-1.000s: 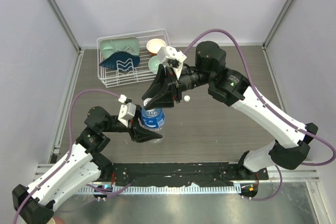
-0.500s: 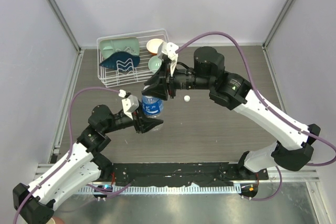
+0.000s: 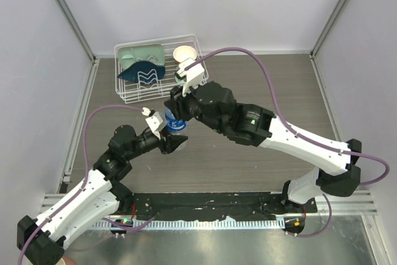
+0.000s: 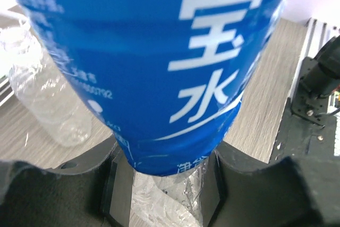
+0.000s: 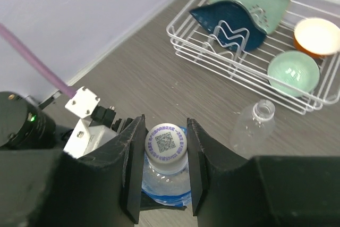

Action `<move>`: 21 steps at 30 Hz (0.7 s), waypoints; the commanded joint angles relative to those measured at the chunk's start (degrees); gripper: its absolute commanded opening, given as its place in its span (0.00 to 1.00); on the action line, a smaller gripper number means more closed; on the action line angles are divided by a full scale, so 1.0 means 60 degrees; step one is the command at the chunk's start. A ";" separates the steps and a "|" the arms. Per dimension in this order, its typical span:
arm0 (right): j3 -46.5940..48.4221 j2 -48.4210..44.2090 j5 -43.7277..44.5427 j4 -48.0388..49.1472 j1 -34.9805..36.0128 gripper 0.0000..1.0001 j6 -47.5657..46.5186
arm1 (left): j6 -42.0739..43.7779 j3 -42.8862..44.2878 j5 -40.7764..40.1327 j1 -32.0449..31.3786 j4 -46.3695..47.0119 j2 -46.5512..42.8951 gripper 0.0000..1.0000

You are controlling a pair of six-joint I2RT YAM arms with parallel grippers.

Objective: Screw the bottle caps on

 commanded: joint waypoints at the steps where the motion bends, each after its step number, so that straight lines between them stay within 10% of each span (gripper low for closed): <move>1: 0.0153 0.1033 0.1841 -0.2139 0.0750 0.03 0.1306 | 0.0505 0.0275 -0.0529 0.0058 0.1770 -0.0144 0.00; 21: 0.4681 0.2046 0.3075 -0.3750 0.0927 0.76 0.0386 | 0.0857 -0.0399 0.0085 0.0131 0.1302 -0.0144 0.00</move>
